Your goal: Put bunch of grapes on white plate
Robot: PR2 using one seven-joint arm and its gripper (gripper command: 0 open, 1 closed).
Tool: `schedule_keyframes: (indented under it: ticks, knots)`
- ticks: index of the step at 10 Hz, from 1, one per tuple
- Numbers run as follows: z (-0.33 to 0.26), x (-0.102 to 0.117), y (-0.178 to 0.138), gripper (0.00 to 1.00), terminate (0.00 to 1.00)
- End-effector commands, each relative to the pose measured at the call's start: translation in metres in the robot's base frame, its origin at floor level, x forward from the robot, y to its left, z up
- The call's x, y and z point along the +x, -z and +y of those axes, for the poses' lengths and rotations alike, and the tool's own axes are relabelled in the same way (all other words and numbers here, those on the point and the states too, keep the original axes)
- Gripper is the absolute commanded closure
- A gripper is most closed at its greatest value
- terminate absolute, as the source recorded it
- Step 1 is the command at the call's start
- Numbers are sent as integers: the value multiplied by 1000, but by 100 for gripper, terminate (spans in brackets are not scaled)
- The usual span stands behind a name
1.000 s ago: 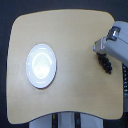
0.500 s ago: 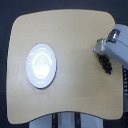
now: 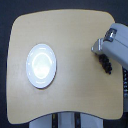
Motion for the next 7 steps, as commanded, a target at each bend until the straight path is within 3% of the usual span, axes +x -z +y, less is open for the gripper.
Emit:
schedule_keyframes:
  ticks: [1,7]
  knots:
    - [18,0,-3,100,0]
    - [14,1,-10,100,0]
